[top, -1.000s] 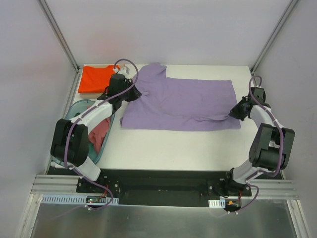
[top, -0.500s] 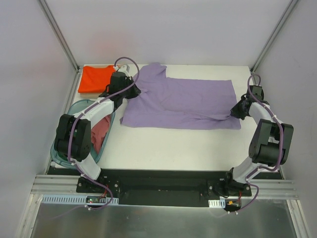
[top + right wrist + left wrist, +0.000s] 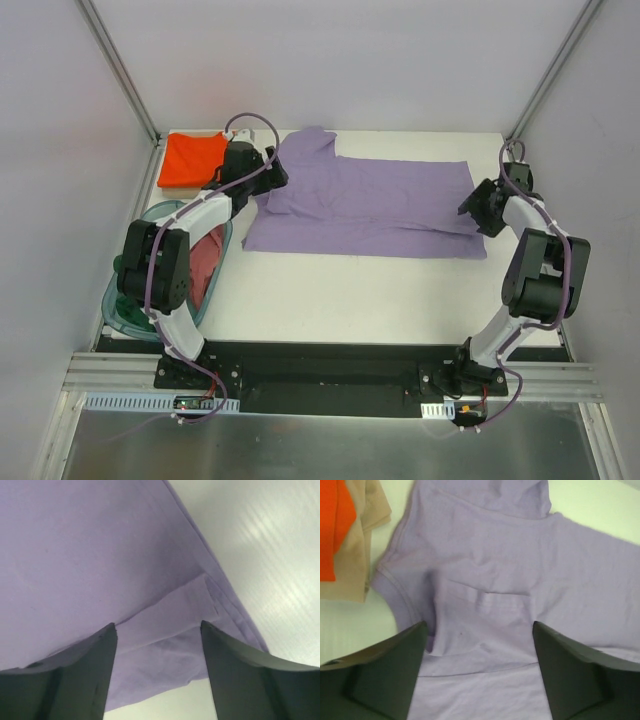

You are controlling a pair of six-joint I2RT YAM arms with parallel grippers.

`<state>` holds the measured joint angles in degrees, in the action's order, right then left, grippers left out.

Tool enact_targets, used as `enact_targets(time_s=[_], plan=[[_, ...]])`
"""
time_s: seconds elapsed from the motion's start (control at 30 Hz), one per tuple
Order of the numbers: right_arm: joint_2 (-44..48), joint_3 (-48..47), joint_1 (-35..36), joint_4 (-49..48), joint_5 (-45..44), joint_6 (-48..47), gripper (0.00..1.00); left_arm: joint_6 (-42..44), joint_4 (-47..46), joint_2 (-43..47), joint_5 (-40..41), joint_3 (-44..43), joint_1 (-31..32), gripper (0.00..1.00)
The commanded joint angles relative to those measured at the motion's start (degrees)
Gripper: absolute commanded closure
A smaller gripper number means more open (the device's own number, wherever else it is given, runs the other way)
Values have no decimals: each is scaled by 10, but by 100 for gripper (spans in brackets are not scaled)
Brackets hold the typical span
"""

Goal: Fold and stack the t-shirts
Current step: Fold the flattened tshirt in 1/3 of the way

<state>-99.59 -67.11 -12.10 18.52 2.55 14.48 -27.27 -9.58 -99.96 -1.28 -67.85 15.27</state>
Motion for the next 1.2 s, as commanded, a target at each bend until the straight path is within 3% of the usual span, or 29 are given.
enact_targets(time_s=[0.0,0.07,0.27,0.43,0.63,0.83,1.0,1.17], plan=[[43,-33,9,13,-21,-46,18,-2,18,15,24,-35,-5,1],[68,-22,17,27,-22,-66,4,-7,18,31,-1,-33,-5,1],[101,35,62,52,17,-82,4,-47,18,57,-127,3,3,1],[75,50,131,36,30,-106,4,-71,14,40,-174,48,8,1],[-30,-27,144,35,9,-99,4,-77,18,-12,-167,62,8,1],[-131,-171,144,72,-45,-97,4,-70,45,-34,-139,69,7,1],[-152,-255,144,88,-83,-123,4,-57,64,-30,-107,76,7,1],[-130,-235,144,127,-120,-140,4,-54,77,-34,-104,76,7,1]])
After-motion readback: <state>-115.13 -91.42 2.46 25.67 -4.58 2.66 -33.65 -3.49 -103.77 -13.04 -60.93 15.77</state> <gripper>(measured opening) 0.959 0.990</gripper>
